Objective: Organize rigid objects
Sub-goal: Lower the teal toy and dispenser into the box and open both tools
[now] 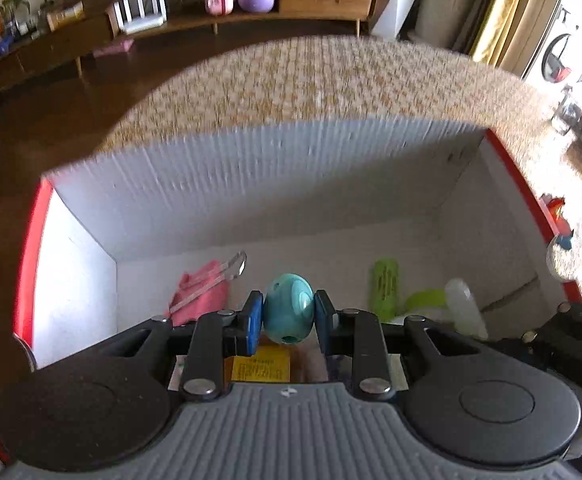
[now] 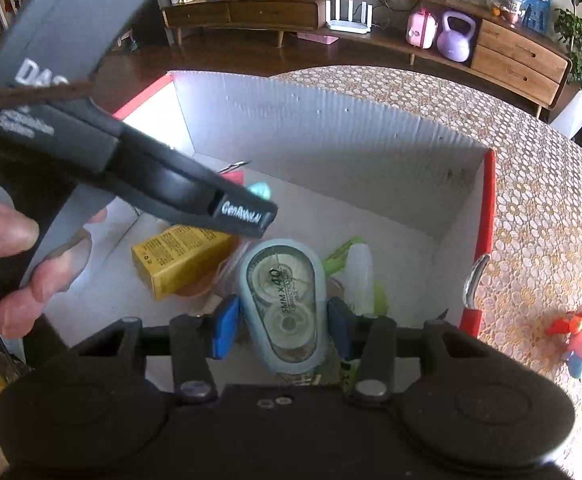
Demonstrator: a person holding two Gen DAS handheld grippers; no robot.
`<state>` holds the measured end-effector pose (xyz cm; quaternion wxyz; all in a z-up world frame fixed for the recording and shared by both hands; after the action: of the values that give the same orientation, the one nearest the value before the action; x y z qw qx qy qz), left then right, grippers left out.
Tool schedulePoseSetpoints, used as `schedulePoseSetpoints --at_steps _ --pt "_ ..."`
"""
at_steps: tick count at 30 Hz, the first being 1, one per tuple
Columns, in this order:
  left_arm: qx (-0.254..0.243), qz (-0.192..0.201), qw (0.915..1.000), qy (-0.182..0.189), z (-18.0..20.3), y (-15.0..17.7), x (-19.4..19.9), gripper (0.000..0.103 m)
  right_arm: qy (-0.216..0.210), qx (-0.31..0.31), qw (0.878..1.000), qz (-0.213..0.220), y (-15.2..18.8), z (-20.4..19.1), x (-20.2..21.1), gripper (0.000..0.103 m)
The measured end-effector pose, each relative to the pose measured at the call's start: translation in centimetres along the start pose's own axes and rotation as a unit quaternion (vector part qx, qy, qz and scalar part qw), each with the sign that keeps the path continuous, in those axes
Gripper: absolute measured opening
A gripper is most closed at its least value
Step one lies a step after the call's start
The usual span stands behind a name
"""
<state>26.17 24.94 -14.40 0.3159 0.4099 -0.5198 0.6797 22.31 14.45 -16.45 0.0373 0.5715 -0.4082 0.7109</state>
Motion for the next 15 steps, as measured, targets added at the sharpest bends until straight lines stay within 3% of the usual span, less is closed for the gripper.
schedulePoseSetpoints --at_steps 6,15 --pt "0.018 -0.019 0.9996 0.005 -0.4 -0.2 -0.6 0.026 -0.004 -0.002 1.0 0.002 0.1 0.0 0.3 0.048" --pt "0.026 -0.019 0.9994 0.012 -0.5 -0.3 -0.3 0.027 -0.023 -0.007 0.999 0.031 0.6 0.0 3.0 0.058"
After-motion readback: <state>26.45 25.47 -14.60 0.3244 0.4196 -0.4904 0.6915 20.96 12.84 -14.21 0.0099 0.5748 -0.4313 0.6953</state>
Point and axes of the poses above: each gripper's, at about its wrist camera, not at the fingertips, and x roughly against the way its jaws point, z to its right, y to its underside, the point moved 3 cm from there along -x, roughly the way its jaws point, and after that the axes turned 9 degrees about x, right-handed, at the moved point
